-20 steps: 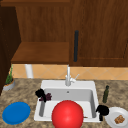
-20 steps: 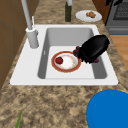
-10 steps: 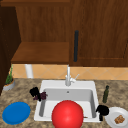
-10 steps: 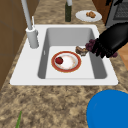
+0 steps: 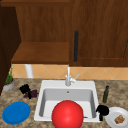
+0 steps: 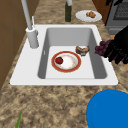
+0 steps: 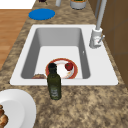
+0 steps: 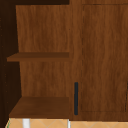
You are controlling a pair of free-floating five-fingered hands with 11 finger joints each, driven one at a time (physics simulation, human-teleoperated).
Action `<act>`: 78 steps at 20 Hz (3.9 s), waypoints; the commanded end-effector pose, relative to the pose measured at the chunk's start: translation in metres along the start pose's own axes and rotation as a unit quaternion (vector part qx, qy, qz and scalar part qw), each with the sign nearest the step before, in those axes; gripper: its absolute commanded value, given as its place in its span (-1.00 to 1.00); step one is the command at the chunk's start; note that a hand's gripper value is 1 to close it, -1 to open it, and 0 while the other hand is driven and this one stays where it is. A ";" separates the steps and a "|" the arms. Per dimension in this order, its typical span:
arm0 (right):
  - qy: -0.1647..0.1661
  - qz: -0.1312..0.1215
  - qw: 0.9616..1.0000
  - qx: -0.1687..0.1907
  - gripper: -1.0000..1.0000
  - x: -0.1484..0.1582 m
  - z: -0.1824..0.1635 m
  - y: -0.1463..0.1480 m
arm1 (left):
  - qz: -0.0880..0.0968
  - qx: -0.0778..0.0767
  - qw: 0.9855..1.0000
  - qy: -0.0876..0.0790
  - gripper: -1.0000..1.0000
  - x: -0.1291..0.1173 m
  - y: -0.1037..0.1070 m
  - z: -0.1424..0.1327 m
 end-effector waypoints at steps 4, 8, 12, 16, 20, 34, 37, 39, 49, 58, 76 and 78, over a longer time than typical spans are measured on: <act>0.000 0.000 1.000 0.000 0.00 0.000 0.000 0.000 | 0.018 -0.011 1.000 0.003 1.00 0.008 0.033 0.046; 0.000 0.000 1.000 0.000 0.00 0.000 0.000 0.000 | 0.021 -0.014 1.000 0.005 1.00 0.013 0.047 0.074; 0.000 0.000 1.000 0.000 0.00 0.000 0.000 0.000 | 0.012 -0.017 1.000 -0.015 1.00 0.005 0.032 0.103; 0.000 0.000 1.000 0.000 0.00 0.000 0.000 0.000 | -0.006 -0.016 1.000 -0.026 1.00 -0.006 -0.003 0.118; 0.000 0.000 1.000 0.000 0.00 0.000 0.000 0.000 | -0.003 -0.034 0.999 -0.022 1.00 -0.013 -0.031 0.144; 0.000 0.000 1.000 0.000 0.00 0.000 0.000 0.000 | -0.012 -0.013 1.000 -0.021 1.00 -0.093 -0.117 0.181; 0.000 0.000 1.000 0.000 0.00 0.000 0.000 0.000 | 0.006 -0.011 0.999 -0.033 1.00 -0.118 -0.112 0.181; 0.000 0.000 1.000 0.000 0.00 0.000 0.000 0.000 | 0.016 -0.008 0.999 -0.039 1.00 -0.127 -0.114 0.195; 0.000 0.000 1.000 0.000 0.00 0.000 0.000 0.000 | 0.021 -0.007 0.999 -0.048 -1.00 -0.069 -0.065 0.189; 0.000 0.000 1.000 0.000 0.00 0.000 0.000 0.000 | 0.025 -0.024 0.998 -0.046 -1.00 -0.014 -0.051 0.155; 0.000 0.000 1.000 0.000 0.00 0.000 0.000 0.000 | 0.011 -0.075 0.997 -0.020 -1.00 0.056 -0.072 0.084; 0.000 0.000 1.000 0.000 0.00 0.000 0.000 0.000 | 0.006 -0.082 0.996 -0.017 -1.00 0.063 -0.077 0.079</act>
